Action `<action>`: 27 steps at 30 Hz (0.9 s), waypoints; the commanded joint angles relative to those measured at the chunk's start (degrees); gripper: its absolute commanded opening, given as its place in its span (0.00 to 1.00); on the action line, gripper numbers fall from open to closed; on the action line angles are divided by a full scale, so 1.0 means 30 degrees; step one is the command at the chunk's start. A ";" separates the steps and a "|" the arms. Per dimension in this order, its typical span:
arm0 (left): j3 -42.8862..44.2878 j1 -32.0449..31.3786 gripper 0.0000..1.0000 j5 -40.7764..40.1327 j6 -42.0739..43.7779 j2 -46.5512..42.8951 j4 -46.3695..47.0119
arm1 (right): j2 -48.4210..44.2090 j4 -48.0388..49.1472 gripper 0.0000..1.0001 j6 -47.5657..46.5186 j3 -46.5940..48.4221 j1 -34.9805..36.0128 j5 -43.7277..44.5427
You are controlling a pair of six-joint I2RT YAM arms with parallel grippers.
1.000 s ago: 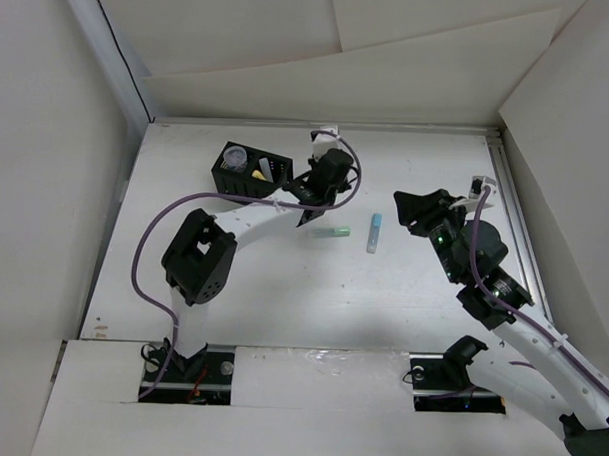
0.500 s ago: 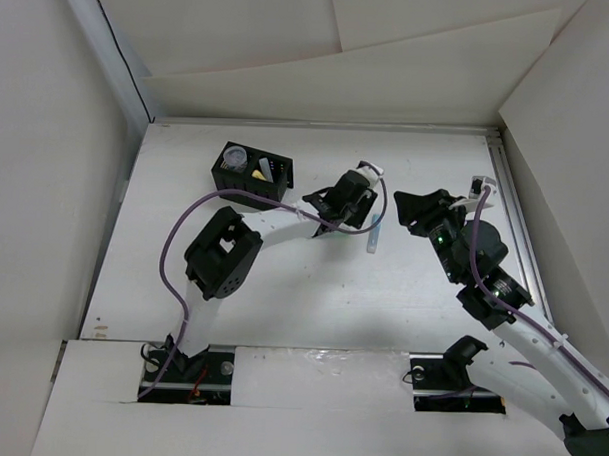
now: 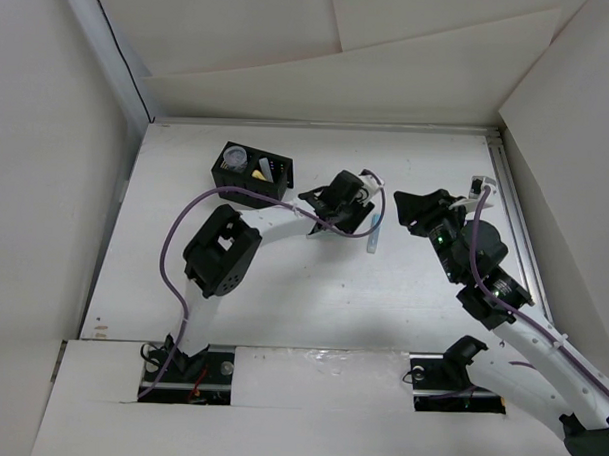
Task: Sort the stationery into containers
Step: Pick up the pen from the center of the board.
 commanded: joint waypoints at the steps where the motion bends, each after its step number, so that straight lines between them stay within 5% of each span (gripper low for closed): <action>1: 0.0000 0.0105 0.44 0.1018 0.0869 0.0145 -0.0529 | -0.0097 0.0986 0.46 -0.0132 0.0827 -0.0093 0.0019; 17: 0.0557 0.0105 0.46 0.0494 0.1220 0.1550 -0.1583 | -0.0097 0.0986 0.46 -0.0132 0.0827 -0.0093 0.0019; 27: 0.0732 0.0105 0.15 -0.0033 0.1045 0.1933 -0.1613 | -0.0097 0.0986 0.46 -0.0132 0.0827 -0.0093 0.0019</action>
